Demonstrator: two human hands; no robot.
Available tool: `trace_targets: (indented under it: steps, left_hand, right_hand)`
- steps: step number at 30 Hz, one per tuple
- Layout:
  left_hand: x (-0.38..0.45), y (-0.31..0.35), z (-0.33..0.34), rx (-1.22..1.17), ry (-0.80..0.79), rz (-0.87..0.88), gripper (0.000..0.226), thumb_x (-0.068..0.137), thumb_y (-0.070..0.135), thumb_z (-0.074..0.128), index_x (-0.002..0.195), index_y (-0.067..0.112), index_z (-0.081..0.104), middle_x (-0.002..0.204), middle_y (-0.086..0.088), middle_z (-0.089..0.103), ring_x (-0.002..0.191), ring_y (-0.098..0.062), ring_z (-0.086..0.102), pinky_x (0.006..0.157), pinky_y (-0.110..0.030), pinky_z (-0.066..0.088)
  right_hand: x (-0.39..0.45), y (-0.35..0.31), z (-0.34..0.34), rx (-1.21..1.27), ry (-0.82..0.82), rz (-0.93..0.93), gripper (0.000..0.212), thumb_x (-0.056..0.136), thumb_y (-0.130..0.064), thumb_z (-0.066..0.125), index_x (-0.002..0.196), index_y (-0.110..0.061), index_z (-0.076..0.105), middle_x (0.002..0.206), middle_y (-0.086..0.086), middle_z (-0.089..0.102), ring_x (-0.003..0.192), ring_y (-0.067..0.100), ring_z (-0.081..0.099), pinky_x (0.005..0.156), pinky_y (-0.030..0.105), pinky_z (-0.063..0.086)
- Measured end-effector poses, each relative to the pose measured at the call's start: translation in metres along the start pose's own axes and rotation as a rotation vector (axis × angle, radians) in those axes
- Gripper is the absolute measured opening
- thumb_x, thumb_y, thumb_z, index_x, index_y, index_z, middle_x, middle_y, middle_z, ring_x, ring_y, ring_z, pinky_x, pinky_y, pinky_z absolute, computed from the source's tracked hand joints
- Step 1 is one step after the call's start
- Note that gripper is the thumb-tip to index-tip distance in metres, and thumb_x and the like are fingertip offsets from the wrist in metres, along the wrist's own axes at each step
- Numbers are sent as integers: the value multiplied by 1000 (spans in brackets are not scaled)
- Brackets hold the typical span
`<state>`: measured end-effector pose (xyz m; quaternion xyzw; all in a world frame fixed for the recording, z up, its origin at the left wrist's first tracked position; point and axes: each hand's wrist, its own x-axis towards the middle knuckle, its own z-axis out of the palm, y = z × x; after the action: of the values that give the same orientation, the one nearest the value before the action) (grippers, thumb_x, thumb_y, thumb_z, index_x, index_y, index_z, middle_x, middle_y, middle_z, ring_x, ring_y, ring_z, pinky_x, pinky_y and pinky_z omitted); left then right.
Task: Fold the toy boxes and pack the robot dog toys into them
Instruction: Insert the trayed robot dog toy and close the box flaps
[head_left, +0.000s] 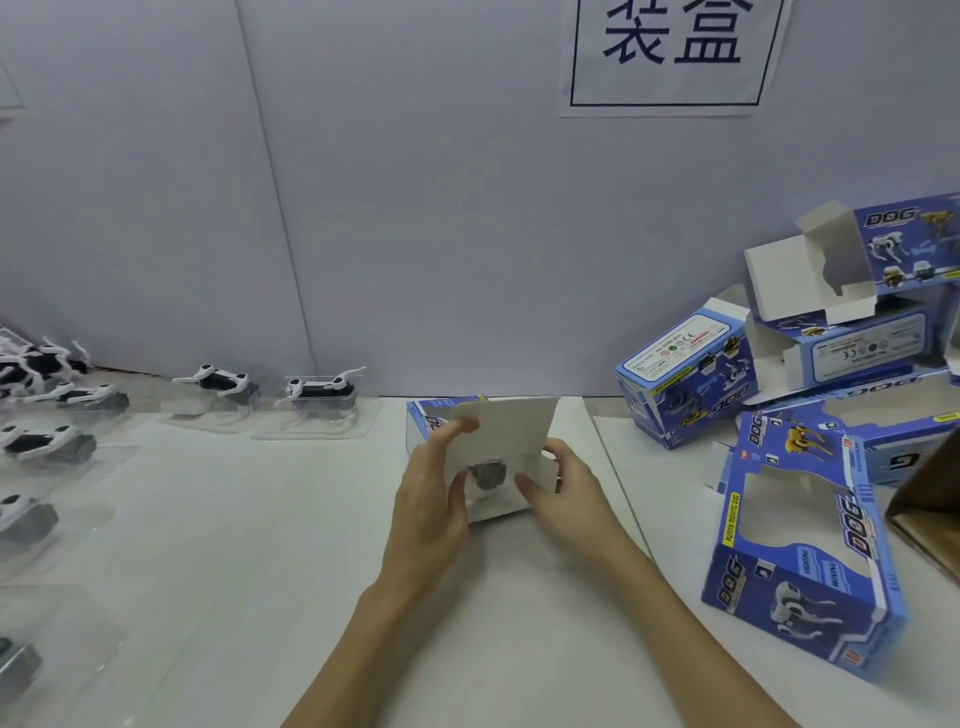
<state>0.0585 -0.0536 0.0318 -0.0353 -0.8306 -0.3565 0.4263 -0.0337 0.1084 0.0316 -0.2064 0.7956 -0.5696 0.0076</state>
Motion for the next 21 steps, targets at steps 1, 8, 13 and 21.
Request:
trace_targets:
  steps: [1,8,13,21]
  left_hand:
    - [1,-1,-1,-7,10,19,78,94,-13,60,136,49,38,136,33,50,116,-6,55,98,-14,42]
    - [10,-1,-8,-91,-182,261,89,84,16,87,155,31,37,167,4,30,155,-20,30,121,-26,31]
    - [10,-1,-14,-43,9,161,89,88,30,82,158,42,29,163,17,35,149,-8,35,116,-19,33]
    - [10,5,-12,-257,97,26,80,90,18,80,152,32,31,159,5,40,147,-23,42,113,-24,41]
  right_hand:
    - [-2,1,2,-23,56,-32,34,95,-20,72,126,-28,60,102,-7,72,81,8,63,66,12,44]
    - [-2,-15,-18,59,447,-192,27,94,-34,76,75,-25,59,61,-7,54,58,8,38,53,20,33]
    - [-6,-34,-34,212,493,-282,9,97,-34,72,98,-25,74,77,4,64,66,10,48,64,24,44]
    - [-22,-50,-17,169,165,-451,47,107,-31,48,153,-24,47,155,-12,50,147,5,41,117,28,38]
